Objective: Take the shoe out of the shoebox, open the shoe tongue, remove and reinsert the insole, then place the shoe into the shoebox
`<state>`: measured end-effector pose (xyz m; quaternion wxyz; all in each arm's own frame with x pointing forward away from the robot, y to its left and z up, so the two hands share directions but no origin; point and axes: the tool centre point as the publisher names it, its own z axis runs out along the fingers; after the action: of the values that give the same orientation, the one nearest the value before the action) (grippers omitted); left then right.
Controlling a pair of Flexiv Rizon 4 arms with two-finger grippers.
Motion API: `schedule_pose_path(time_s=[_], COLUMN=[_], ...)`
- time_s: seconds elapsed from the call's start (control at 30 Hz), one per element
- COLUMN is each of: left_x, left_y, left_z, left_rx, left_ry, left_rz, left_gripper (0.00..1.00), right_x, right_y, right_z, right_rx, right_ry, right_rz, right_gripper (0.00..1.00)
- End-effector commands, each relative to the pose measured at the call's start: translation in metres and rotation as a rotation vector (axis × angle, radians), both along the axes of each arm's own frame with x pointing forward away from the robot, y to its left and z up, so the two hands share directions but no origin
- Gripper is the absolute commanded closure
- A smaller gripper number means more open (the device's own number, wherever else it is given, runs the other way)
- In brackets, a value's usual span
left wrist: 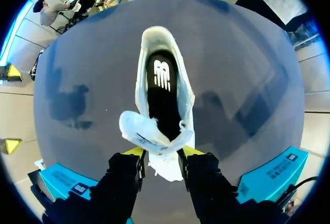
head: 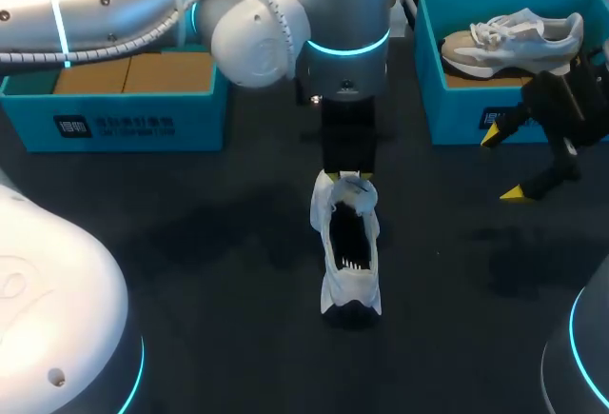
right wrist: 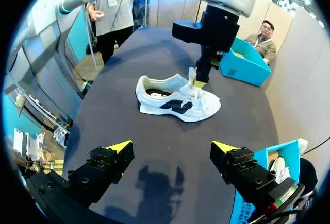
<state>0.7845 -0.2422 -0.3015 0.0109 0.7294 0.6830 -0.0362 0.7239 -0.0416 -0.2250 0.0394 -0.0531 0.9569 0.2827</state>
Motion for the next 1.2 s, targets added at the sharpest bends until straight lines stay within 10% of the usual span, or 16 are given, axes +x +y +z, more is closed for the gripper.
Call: schedule_pose_path(time_s=[0.03, 0.5, 1.2], left_x=[-0.006, -0.031, -0.001], left_y=[0.004, 0.002, -0.024], left_z=[-0.002, -0.022, -0.014], left_rx=[-0.007, 0.008, -0.004], left_ry=[-0.003, 0.046, 0.025], left_rz=[-0.001, -0.037, -0.05], left_gripper=[0.63, 0.64, 0.64], right_x=[0.0, 0.0, 0.0], right_y=[0.001, 0.001, 0.001], right_z=[0.0, 0.0, 0.0], right_rx=[-0.003, -0.003, -0.003], right_ry=[0.001, 0.001, 0.001], right_rz=[-0.001, -0.001, -0.001], right_gripper=[0.0, 0.0, 0.0])
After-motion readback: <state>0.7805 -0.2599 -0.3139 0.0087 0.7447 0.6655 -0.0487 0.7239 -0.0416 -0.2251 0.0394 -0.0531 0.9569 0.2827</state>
